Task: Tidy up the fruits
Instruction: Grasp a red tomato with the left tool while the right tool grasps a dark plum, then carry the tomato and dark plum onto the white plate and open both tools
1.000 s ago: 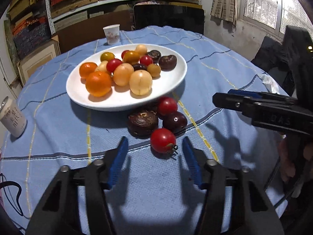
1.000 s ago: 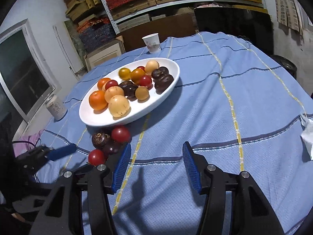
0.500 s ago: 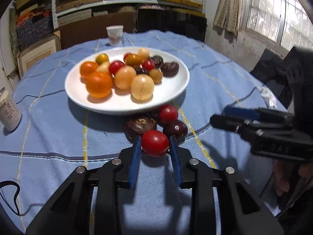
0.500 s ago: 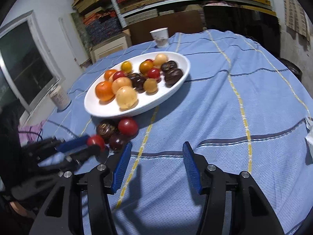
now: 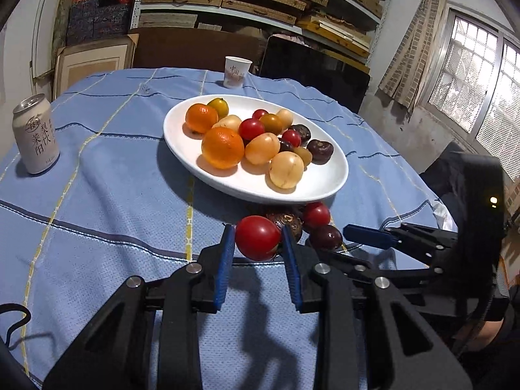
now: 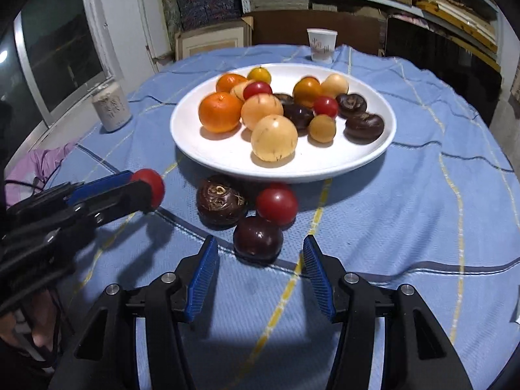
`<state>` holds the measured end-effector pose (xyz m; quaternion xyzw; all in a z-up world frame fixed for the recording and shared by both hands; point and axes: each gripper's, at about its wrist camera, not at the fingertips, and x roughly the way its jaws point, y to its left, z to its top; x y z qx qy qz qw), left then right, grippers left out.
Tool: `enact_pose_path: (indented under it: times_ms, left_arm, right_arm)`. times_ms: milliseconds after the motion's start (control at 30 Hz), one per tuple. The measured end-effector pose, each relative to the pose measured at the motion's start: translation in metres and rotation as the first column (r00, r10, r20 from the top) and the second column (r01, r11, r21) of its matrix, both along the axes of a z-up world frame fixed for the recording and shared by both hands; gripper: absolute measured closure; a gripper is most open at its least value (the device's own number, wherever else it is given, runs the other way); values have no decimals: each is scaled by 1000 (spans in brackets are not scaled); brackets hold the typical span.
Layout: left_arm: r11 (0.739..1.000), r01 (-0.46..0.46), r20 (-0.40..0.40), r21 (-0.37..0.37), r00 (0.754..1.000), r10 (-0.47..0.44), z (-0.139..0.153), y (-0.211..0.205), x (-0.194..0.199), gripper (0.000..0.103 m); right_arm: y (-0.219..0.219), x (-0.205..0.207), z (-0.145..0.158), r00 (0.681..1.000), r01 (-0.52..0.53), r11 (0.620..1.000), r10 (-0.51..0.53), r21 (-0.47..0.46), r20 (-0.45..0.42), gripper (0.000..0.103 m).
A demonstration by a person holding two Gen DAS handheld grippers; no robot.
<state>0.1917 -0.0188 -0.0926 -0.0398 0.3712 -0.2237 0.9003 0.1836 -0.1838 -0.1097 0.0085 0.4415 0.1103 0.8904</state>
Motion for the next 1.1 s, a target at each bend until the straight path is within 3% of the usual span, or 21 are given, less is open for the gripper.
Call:
enact_pose_path:
  times_ms: [67, 100, 667, 767, 833, 1100]
  left_arm:
    - [1000, 2, -5, -5, 1000, -2, -1, 0, 1, 74]
    - [1000, 4, -7, -6, 1000, -4, -1, 0, 1, 74]
    - [1000, 10, 3, -26, 1000, -10, 1, 2, -1, 74]
    - [999, 27, -27, -36, 999, -28, 1, 0, 3, 74]
    - [999, 30, -29, -36, 999, -31, 6, -2, 7, 74]
    - [998, 43, 90, 45, 995, -47, 59, -18, 40, 74]
  right_arm:
    - [-2, 6, -4, 1000, 11, 1000, -11, 28, -21, 68]
    - [-3, 6, -4, 1000, 18, 999, -17, 35, -20, 70]
    - [-36, -26, 11, 993, 95, 989, -102, 113, 56, 70]
    - [-41, -26, 18, 991, 102, 989, -111, 103, 78, 70]
    - [-46, -23, 27, 989, 102, 990, -112, 98, 101, 70]
    - [-50, 15, 88, 963, 85, 996, -85, 12, 254, 70]
